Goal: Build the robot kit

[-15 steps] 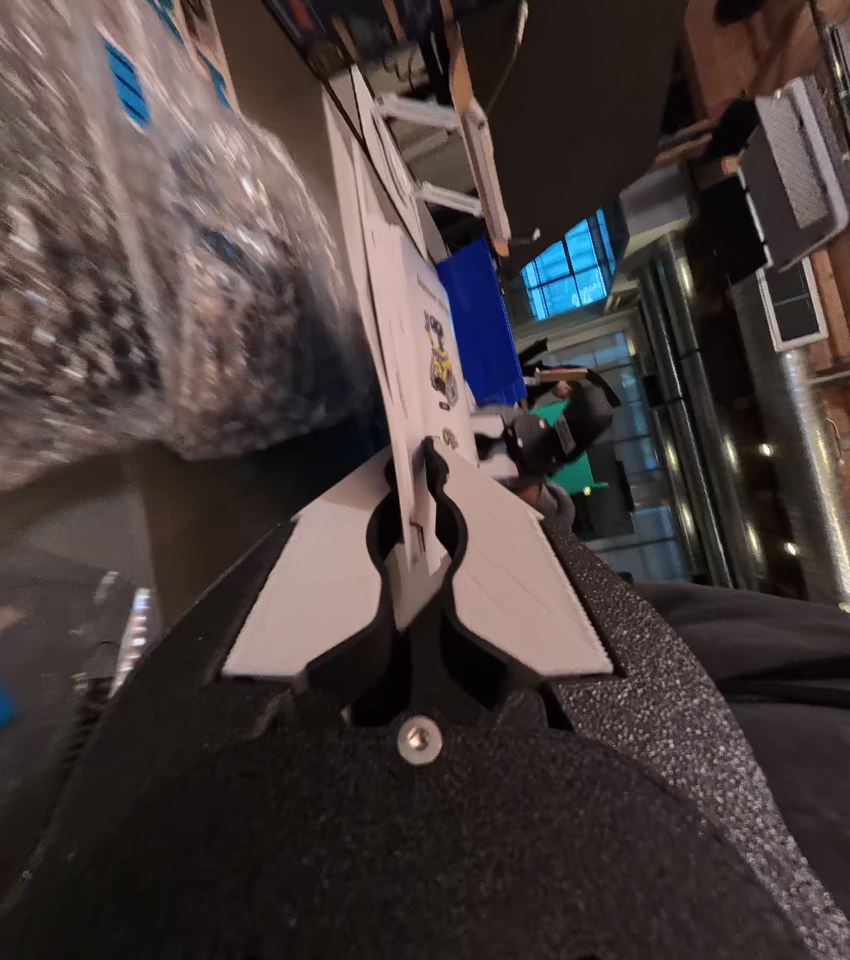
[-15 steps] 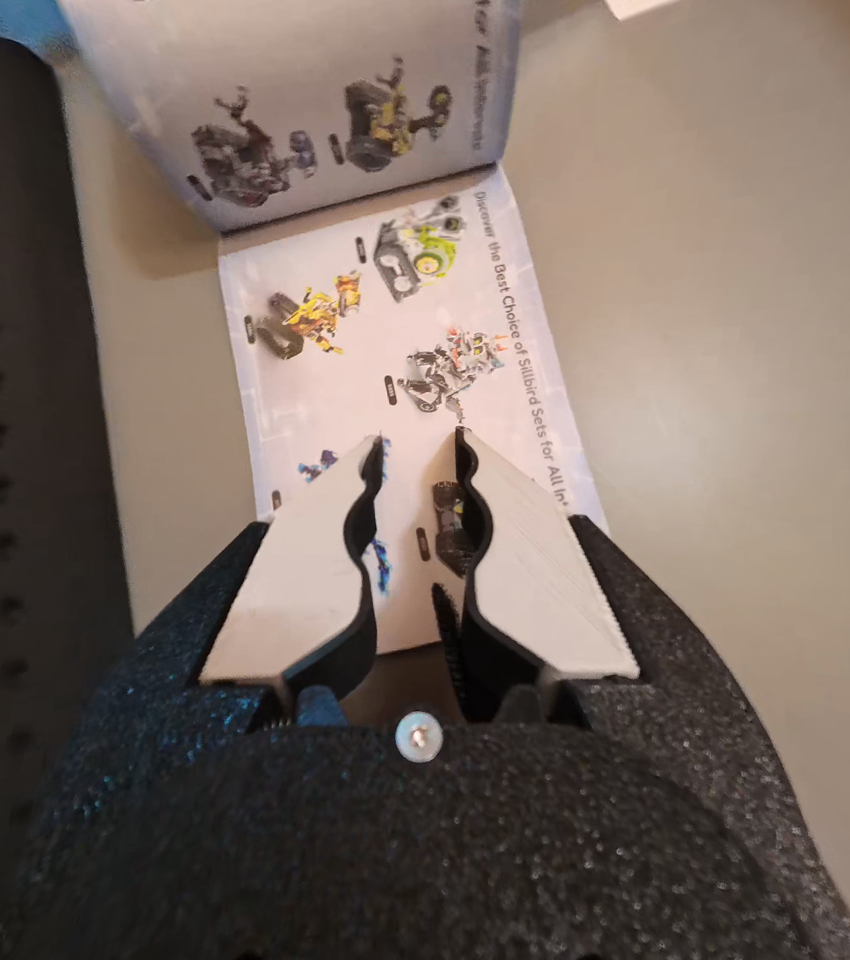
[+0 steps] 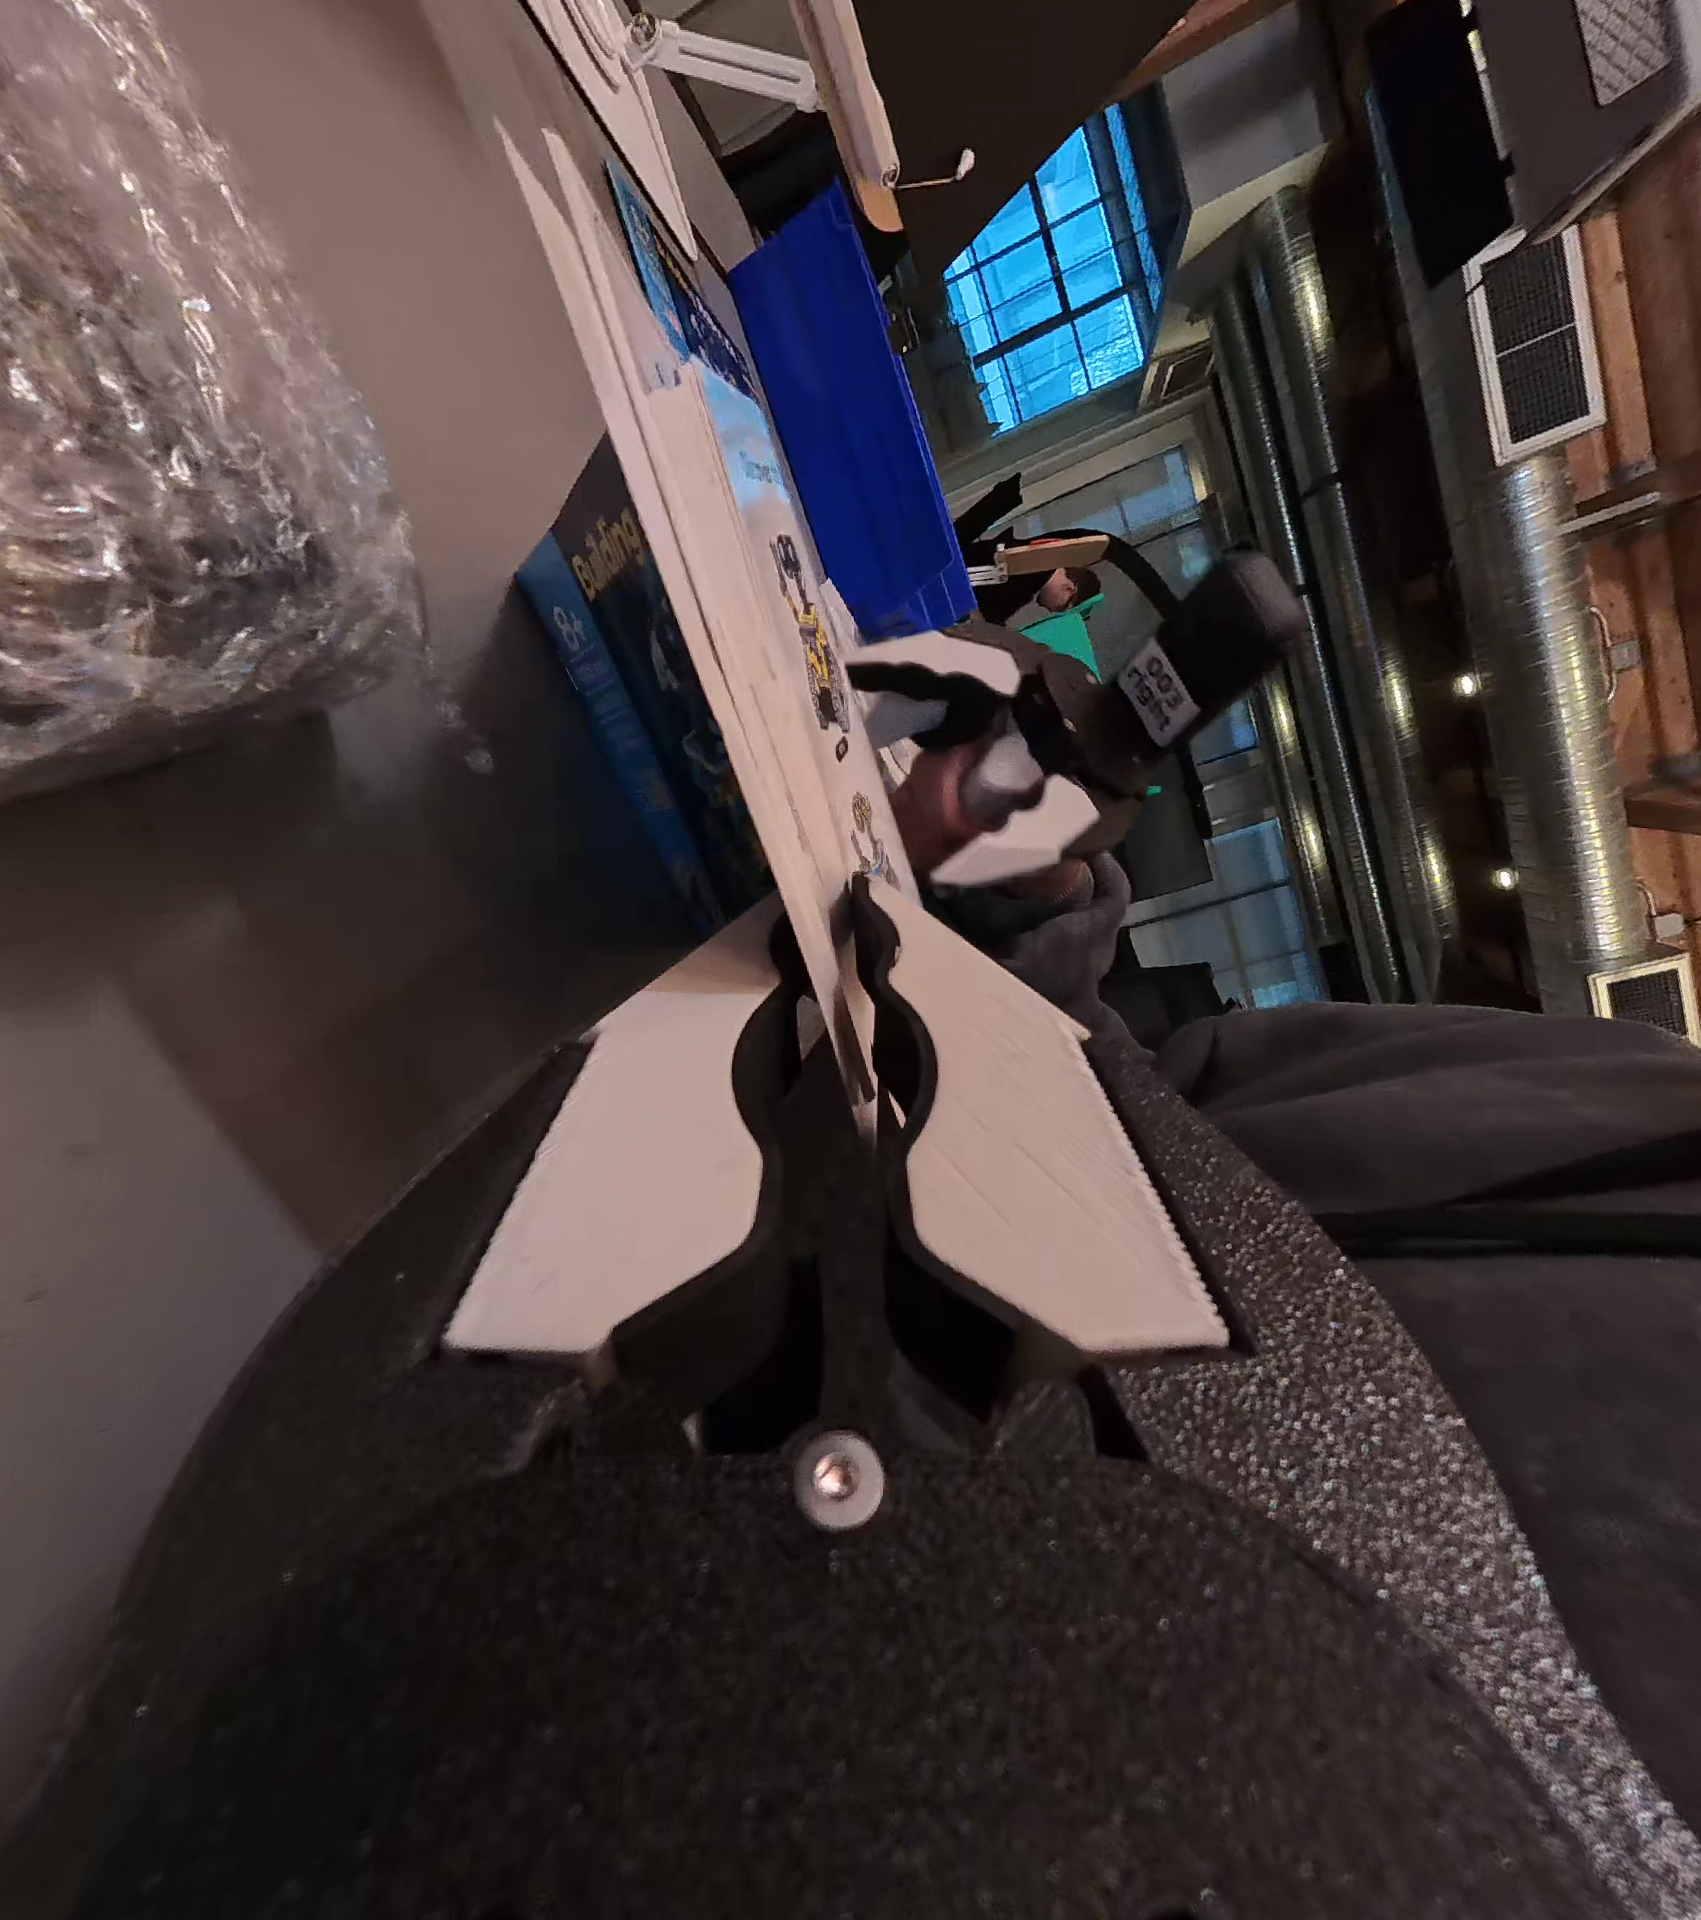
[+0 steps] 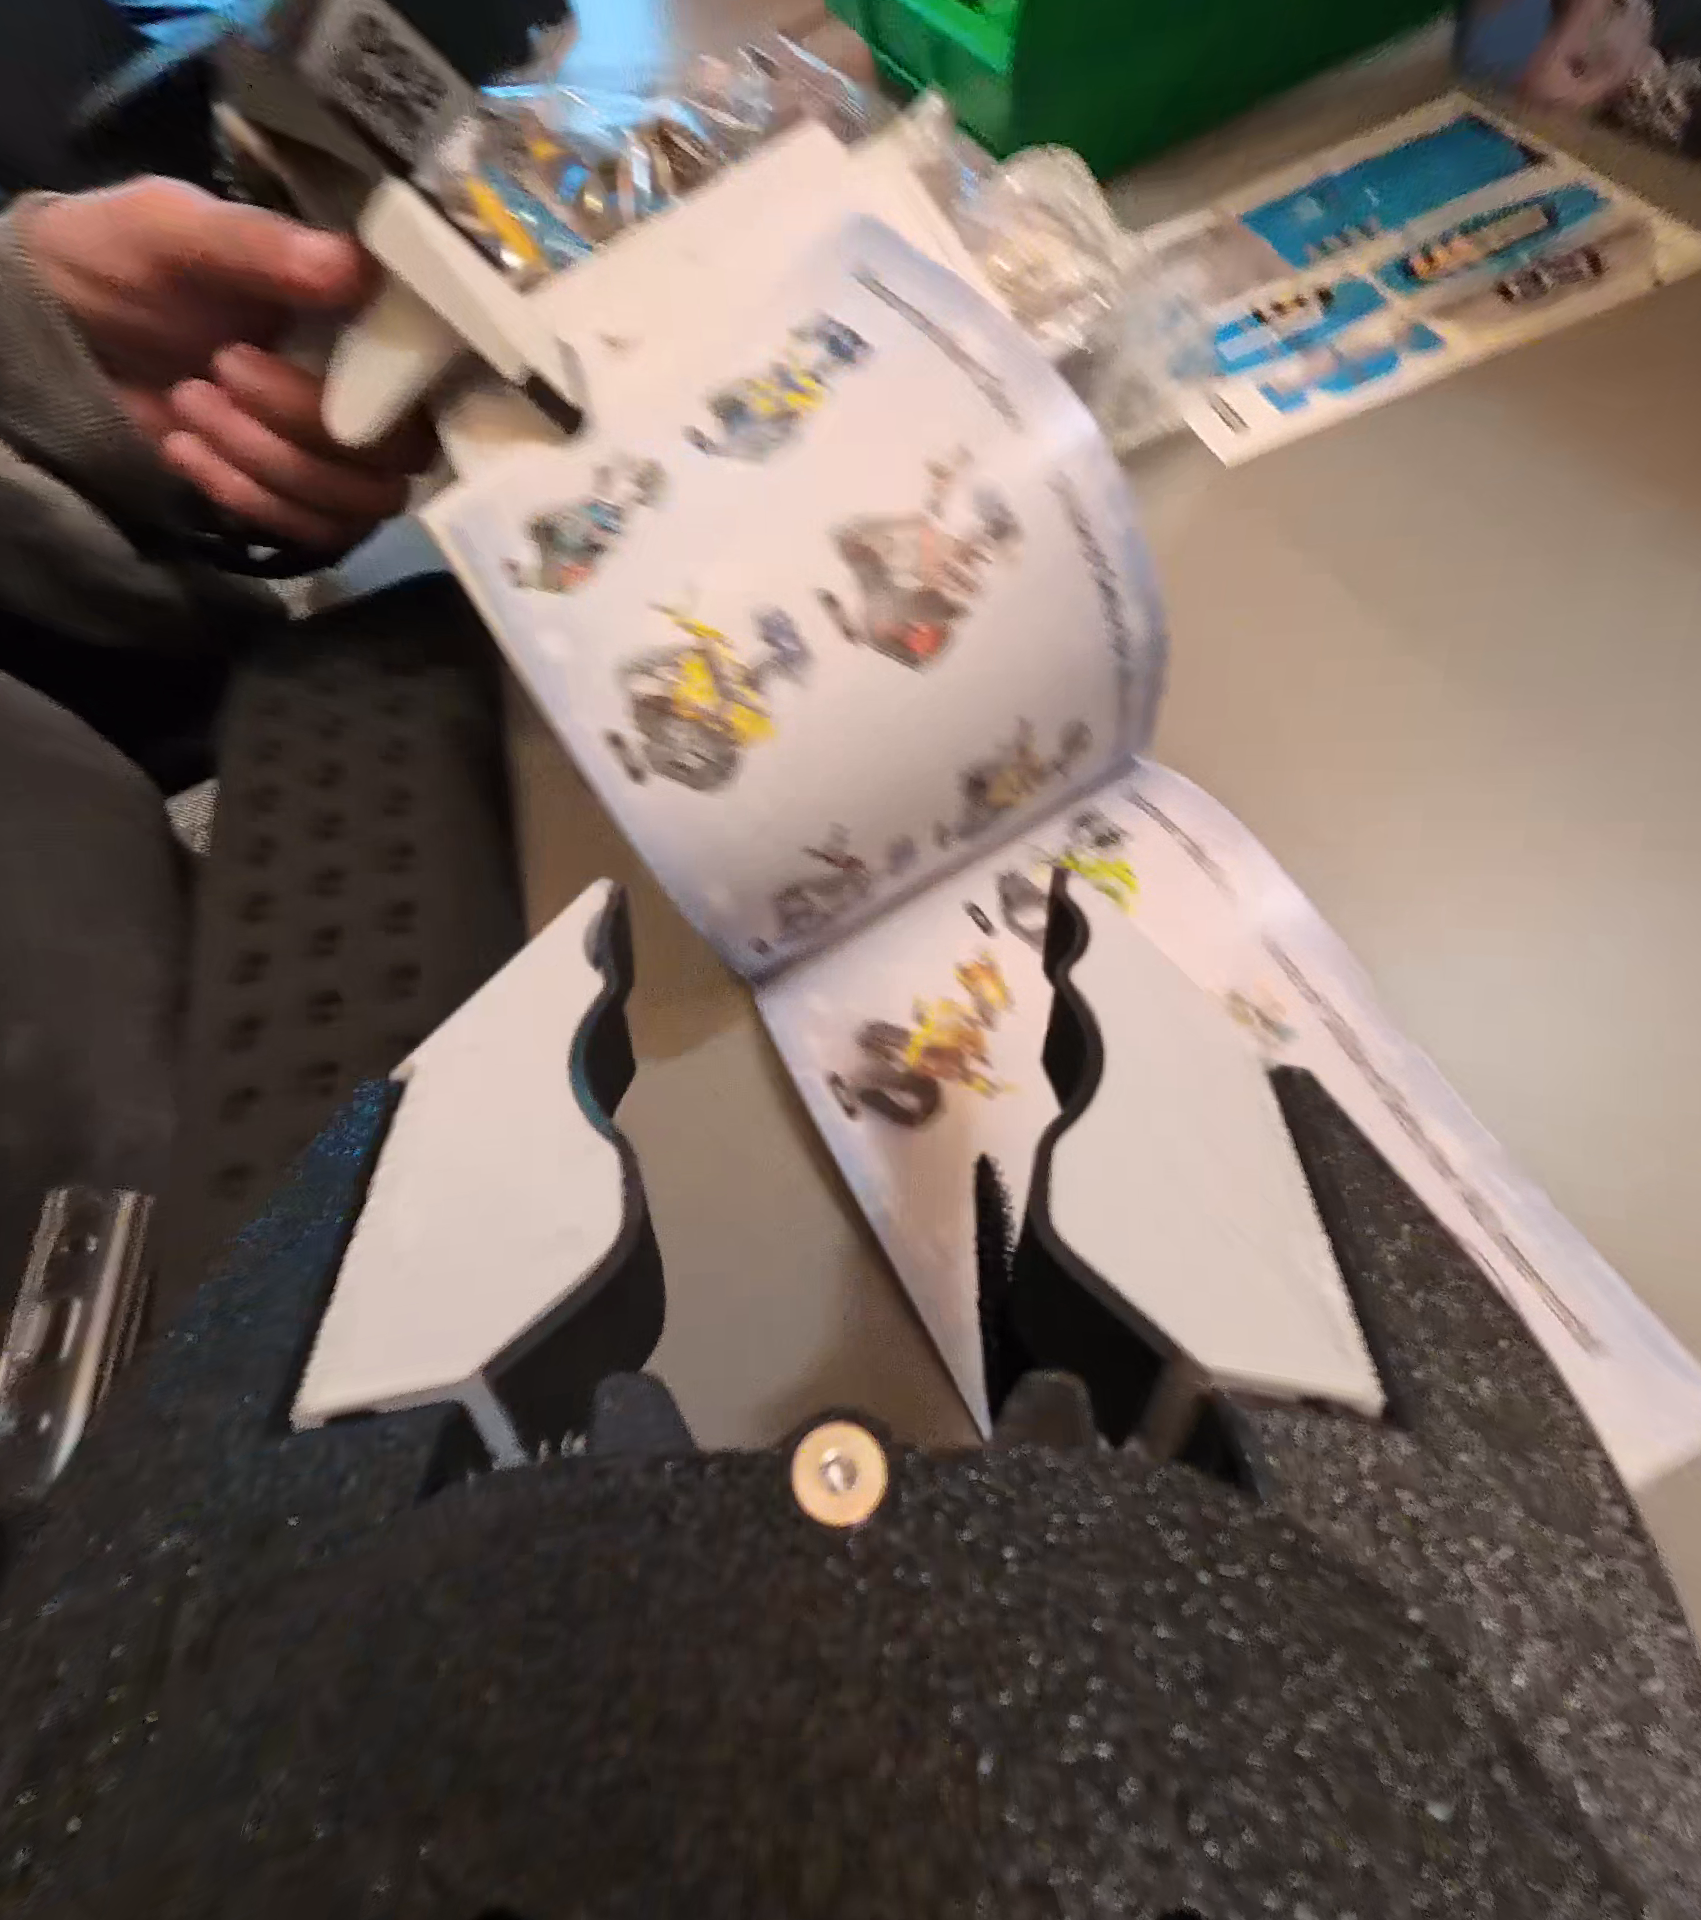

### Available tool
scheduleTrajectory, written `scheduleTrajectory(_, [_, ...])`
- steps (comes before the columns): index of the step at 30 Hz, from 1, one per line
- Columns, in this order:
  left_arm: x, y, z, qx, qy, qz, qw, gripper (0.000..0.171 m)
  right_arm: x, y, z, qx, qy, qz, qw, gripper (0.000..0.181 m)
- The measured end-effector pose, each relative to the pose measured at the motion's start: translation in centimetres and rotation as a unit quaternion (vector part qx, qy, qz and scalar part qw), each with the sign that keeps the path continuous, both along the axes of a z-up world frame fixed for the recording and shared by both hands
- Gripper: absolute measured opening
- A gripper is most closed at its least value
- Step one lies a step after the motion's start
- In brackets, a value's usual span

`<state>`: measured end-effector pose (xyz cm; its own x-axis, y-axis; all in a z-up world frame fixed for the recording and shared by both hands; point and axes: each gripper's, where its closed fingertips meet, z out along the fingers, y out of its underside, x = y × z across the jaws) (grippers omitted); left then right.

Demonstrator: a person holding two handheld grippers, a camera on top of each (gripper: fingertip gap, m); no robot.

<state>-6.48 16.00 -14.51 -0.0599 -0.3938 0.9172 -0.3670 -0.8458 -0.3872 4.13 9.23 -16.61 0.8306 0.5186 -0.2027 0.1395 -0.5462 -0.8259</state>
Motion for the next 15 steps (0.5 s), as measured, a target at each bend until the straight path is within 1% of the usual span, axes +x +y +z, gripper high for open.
scheduleTrajectory(3, [0.1, 0.0, 0.1, -0.001, 0.0, -0.002, 1.0, 0.005, -3.3, -0.2, 1.1, 0.052, -0.021, 0.03, 0.998, 0.08])
scheduleTrajectory(5, [0.2, -0.1, 0.2, 0.0, -0.002, -0.004, 1.0, 0.005, -4.5, -0.1, 1.0, 0.078, -0.046, 0.036, 0.995, 0.079])
scheduleTrajectory(7, [0.2, -0.1, 0.3, 0.001, -0.004, -0.004, 1.0, 0.005, -4.6, 0.4, 0.9, 0.109, -0.064, 0.019, 0.992, 0.078])
scheduleTrajectory(9, [0.2, -0.1, 0.4, 0.003, -0.004, -0.005, 1.0, 0.005, -4.0, 0.9, 0.8, 0.121, -0.081, 0.0, 0.989, 0.072])
scheduleTrajectory(11, [0.1, 0.0, 0.2, 0.004, 0.001, -0.004, 1.0, 0.005, -3.3, 1.4, 0.7, 0.134, -0.106, -0.021, 0.985, 0.059])
scheduleTrajectory(13, [0.0, 0.2, -0.2, 0.009, 0.01, 0.0, 1.0, 0.005, -3.8, 1.4, 0.6, 0.141, -0.116, -0.009, 0.983, 0.051])
scheduleTrajectory(15, [-0.2, 0.4, -0.5, 0.015, 0.018, 0.003, 1.0, 0.006, -4.6, 1.4, 0.0, 0.133, -0.123, 0.003, 0.983, 0.055])
